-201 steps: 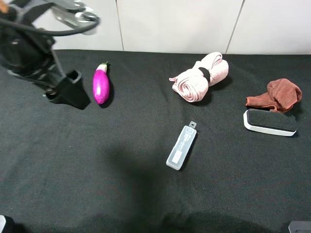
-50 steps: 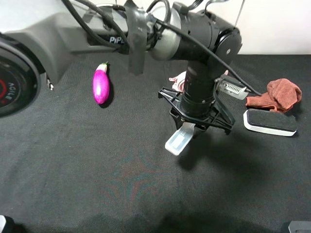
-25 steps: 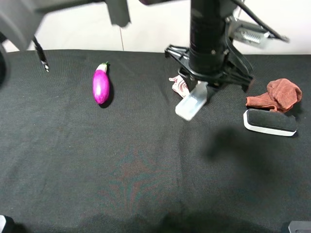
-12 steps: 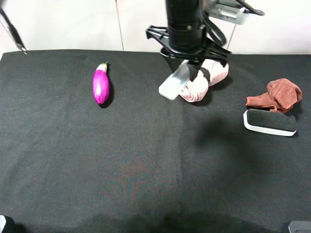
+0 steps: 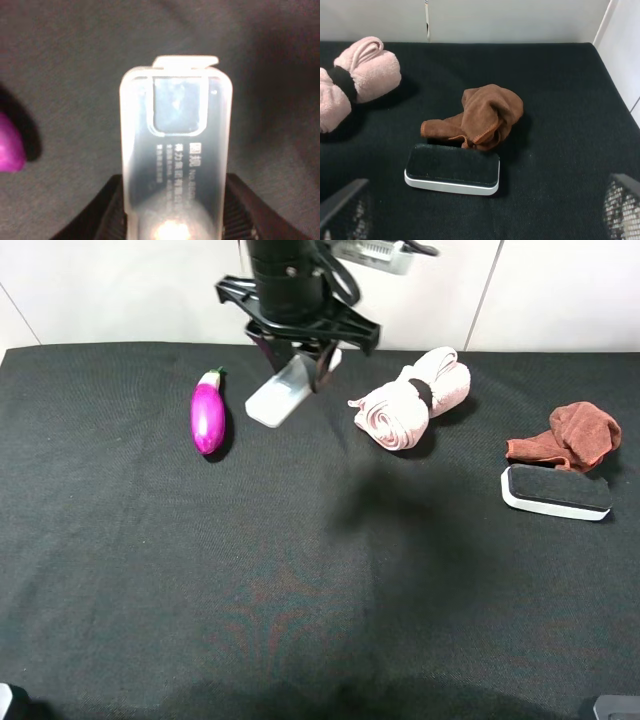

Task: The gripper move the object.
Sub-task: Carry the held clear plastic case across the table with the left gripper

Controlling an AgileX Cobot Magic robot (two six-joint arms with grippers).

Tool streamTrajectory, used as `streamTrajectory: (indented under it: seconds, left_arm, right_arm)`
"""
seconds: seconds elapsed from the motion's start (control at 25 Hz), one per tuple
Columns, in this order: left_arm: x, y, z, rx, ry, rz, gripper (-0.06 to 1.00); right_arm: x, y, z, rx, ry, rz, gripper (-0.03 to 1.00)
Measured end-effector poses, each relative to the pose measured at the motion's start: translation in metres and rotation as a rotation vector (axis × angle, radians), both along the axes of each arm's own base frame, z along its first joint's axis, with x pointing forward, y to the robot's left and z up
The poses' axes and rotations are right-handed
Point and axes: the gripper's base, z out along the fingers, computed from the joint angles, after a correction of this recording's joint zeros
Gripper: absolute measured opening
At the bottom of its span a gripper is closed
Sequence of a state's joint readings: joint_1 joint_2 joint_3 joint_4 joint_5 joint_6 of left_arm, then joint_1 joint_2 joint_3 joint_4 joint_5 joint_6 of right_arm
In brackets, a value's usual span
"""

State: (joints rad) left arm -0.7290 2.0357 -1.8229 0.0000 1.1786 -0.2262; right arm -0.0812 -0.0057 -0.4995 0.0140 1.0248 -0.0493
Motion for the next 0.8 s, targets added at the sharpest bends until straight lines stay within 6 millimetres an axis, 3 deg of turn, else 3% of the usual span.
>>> streamTrajectory:
  seconds: [0.8]
  left_arm:
    - [0.006,0.083,0.004,0.058,0.035,0.133,0.47]
  right_arm:
    - [0.0,0.0,0.0,0.001,0.0,0.0,0.69]
